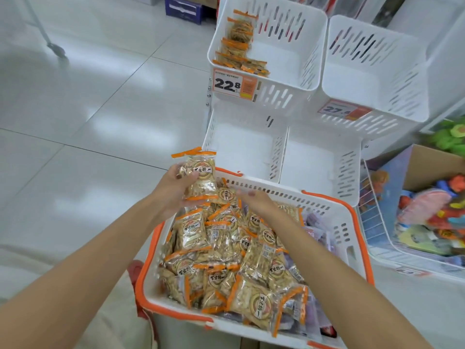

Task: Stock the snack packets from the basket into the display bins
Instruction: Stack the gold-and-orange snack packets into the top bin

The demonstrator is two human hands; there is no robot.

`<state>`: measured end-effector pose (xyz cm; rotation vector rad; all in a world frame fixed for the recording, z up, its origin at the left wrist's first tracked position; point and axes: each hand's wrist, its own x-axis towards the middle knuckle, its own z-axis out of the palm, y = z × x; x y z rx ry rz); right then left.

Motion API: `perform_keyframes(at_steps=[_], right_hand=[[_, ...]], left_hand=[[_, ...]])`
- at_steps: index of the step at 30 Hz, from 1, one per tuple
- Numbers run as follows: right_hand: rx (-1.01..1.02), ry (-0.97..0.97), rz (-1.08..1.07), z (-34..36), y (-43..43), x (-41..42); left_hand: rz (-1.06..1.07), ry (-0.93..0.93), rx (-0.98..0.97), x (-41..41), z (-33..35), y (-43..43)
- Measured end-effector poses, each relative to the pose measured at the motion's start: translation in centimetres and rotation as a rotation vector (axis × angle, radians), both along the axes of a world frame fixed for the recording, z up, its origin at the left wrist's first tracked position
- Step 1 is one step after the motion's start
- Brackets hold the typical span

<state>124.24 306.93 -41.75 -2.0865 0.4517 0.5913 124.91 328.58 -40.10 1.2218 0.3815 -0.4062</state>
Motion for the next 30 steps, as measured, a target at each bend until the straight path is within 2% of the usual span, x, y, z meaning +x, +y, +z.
perform_keyframes(at_steps=[2,6,8,11,13,15,17,20,22,24,28,30], right_hand=[[0.009,0.01,0.018,-1.0,0.9,-0.2],[-0.035,-0.122,0.018,-2.6,0.9,0.6],[-0.119,-0.168,0.1,-2.2,-0.1,0.5],[-0.212,-0.362,0.156,-0.1,-1.9,0.3],[-0.151,-0.505,0.137,2.9,-2.8,0.3],[-0.003,-0.551,0.153,6.2,-3.3,0.6],[0.072,-0.541,0.229,8.9,-3.2,1.1],[0.063,-0.53,0.291,11.0,-1.9,1.9],[0.054,-0.559,0.244,11.5,-1.2,2.3],[0.084,-0.569,0.188,12.4,-0.9,2.7],[0.24,-0.295,0.256,15.6,-1.9,4.2],[0.298,-0.279,0.302,17.1,-2.6,5.1]], left_hand=[[0.021,0.008,-0.022,-0.3,-0.1,0.0],[0.031,0.014,-0.024,-0.2,-0.8,0.8],[0.038,0.013,-0.036,0.0,-0.8,1.0],[0.047,-0.011,0.005,0.2,-0.8,0.6],[0.035,-0.03,0.042,0.2,-0.4,-0.1],[0.011,-0.042,0.039,0.2,0.5,-1.0],[-0.03,-0.031,-0.001,0.1,1.6,-1.9],[-0.174,-0.021,-0.114,0.0,3.7,-3.4],[-0.298,-0.086,-0.081,0.1,5.2,-4.4],[-0.331,-0.147,-0.008,0.6,6.7,-5.1],[-0.412,-0.193,-0.027,2.4,9.9,-4.9],[-0.543,-0.255,0.057,3.5,11.4,-4.9]])
